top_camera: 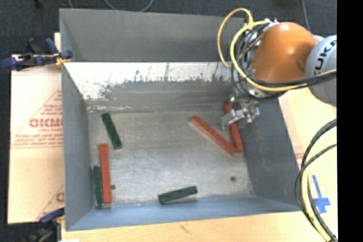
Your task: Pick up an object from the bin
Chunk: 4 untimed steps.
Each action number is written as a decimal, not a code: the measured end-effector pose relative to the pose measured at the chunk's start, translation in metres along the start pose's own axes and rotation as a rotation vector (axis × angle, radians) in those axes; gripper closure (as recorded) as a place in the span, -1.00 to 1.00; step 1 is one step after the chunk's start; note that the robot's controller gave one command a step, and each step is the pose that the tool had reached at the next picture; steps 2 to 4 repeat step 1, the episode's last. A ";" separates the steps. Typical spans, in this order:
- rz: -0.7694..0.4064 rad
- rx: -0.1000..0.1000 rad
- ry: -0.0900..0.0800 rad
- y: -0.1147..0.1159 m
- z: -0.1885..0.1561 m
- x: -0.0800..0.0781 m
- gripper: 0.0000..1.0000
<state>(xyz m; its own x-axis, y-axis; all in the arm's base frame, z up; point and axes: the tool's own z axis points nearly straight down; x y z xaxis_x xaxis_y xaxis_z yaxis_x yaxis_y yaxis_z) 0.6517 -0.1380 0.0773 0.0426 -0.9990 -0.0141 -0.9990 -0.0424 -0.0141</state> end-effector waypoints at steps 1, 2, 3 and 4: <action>-0.018 -0.003 0.015 -0.006 -0.139 -0.021 1.00; -0.018 -0.003 0.015 -0.006 -0.139 -0.021 1.00; -0.018 -0.003 0.015 -0.006 -0.139 -0.021 1.00; -0.018 -0.003 0.015 -0.006 -0.139 -0.021 1.00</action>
Offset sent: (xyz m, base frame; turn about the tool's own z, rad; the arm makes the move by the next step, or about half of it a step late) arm 0.0005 0.0203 0.1323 -0.0190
